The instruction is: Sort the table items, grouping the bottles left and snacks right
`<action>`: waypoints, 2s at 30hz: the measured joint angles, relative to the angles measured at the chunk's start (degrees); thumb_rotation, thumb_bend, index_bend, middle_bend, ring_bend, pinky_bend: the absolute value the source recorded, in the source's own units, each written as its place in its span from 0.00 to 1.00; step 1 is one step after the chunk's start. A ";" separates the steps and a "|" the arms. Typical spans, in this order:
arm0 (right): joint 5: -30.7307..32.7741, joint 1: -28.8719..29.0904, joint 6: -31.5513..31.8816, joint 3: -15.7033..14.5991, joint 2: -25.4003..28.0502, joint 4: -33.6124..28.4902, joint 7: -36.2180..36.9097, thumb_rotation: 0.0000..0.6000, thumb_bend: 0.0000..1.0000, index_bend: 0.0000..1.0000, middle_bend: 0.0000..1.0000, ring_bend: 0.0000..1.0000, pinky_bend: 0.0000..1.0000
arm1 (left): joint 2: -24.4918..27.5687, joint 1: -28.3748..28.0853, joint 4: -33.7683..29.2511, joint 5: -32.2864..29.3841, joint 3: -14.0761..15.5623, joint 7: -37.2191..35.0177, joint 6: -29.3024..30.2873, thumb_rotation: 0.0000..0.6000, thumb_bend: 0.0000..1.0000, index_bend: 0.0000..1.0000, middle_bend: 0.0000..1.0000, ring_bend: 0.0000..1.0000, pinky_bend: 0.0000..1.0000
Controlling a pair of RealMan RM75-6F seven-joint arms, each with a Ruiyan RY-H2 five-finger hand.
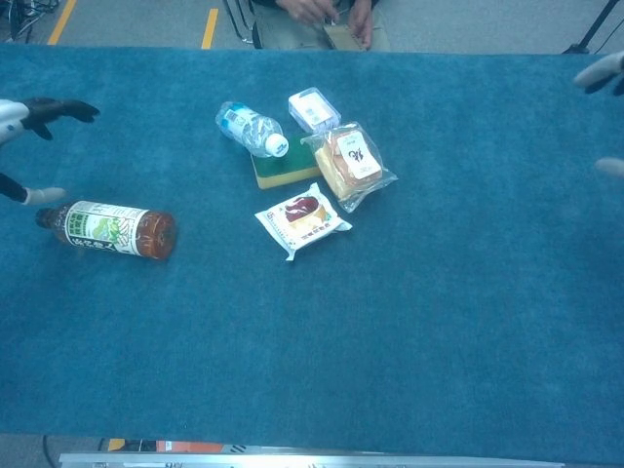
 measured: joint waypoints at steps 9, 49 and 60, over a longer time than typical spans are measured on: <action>4.35 9.09 -13.16 2.10 -3.33 -0.95 -8.68 1.00 0.00 0.05 0.19 0.17 0.31 | 5.14 5.32 -5.63 2.29 -0.03 3.14 9.27 1.00 0.26 0.07 0.12 0.08 0.22; 26.54 33.66 -24.80 4.24 -37.90 28.02 -36.75 1.00 0.07 0.39 0.32 0.24 0.45 | 10.39 13.77 -6.81 5.82 0.90 -1.52 15.18 1.00 0.26 0.07 0.11 0.07 0.22; 22.08 32.96 -21.17 3.95 -39.09 30.35 -29.92 1.00 0.08 0.59 0.44 0.44 0.64 | 10.24 14.46 -5.88 6.64 0.78 -2.80 15.59 1.00 0.26 0.07 0.11 0.07 0.21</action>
